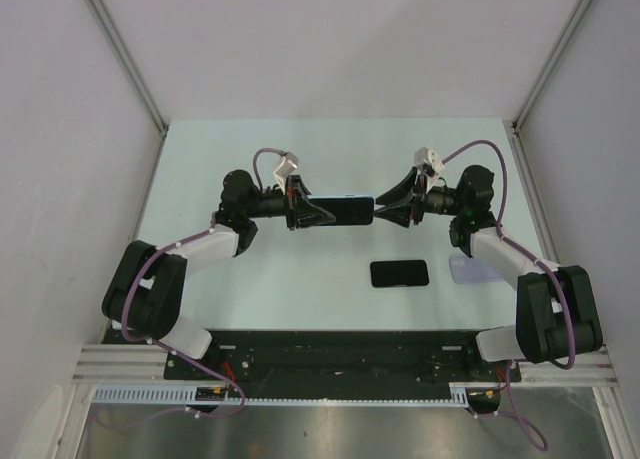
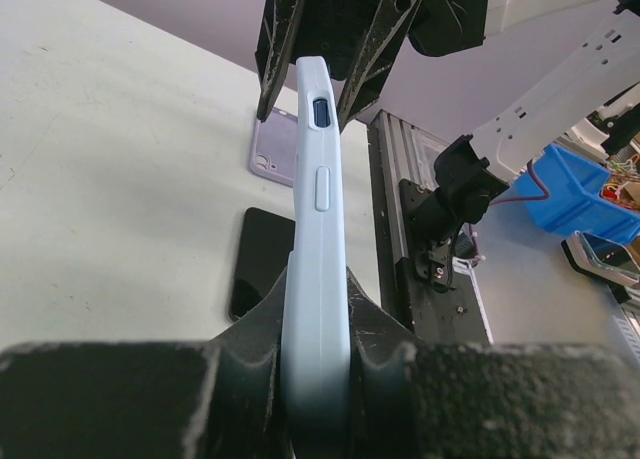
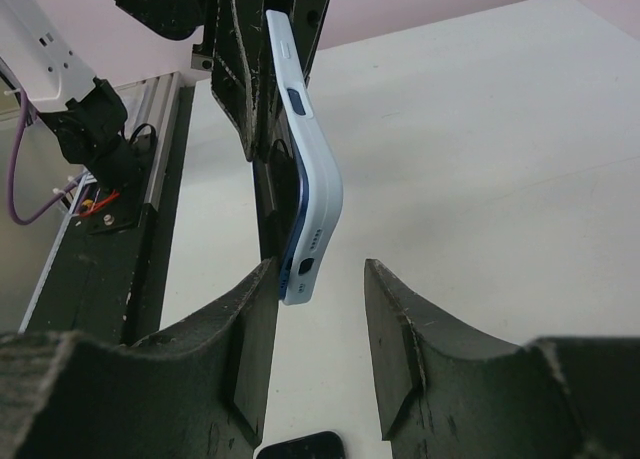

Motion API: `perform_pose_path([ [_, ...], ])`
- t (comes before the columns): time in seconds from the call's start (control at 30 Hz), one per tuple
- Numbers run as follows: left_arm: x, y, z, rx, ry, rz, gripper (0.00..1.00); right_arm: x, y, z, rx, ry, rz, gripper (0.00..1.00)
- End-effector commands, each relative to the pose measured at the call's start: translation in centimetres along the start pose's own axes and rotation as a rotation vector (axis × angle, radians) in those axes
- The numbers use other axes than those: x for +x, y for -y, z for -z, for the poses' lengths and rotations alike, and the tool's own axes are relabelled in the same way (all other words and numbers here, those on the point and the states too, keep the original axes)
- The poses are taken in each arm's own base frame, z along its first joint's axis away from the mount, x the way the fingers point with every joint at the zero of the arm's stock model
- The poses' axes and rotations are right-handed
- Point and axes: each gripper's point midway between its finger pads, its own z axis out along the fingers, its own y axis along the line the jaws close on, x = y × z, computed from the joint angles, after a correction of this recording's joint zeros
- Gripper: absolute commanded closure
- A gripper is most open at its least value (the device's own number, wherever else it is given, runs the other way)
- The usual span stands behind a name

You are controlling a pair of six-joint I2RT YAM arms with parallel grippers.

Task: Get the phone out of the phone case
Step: Remove the phone case from the phone.

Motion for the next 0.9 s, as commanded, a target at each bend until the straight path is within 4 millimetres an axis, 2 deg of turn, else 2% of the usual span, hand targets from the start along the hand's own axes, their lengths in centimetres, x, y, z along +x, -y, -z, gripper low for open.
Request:
perform_pose_path([
  [0.0,-1.1,1.0,0.1,0.047,0.02,-0.072,1.0,-1.1,0.1,0.2,-0.003,0.015,0.06,0.56],
  [0.87,-0.4,2.5,-0.2,0.123,-0.015,-0.074,1.0,-0.7,1.4,0.4,0.053,0.009,0.082,0.59],
])
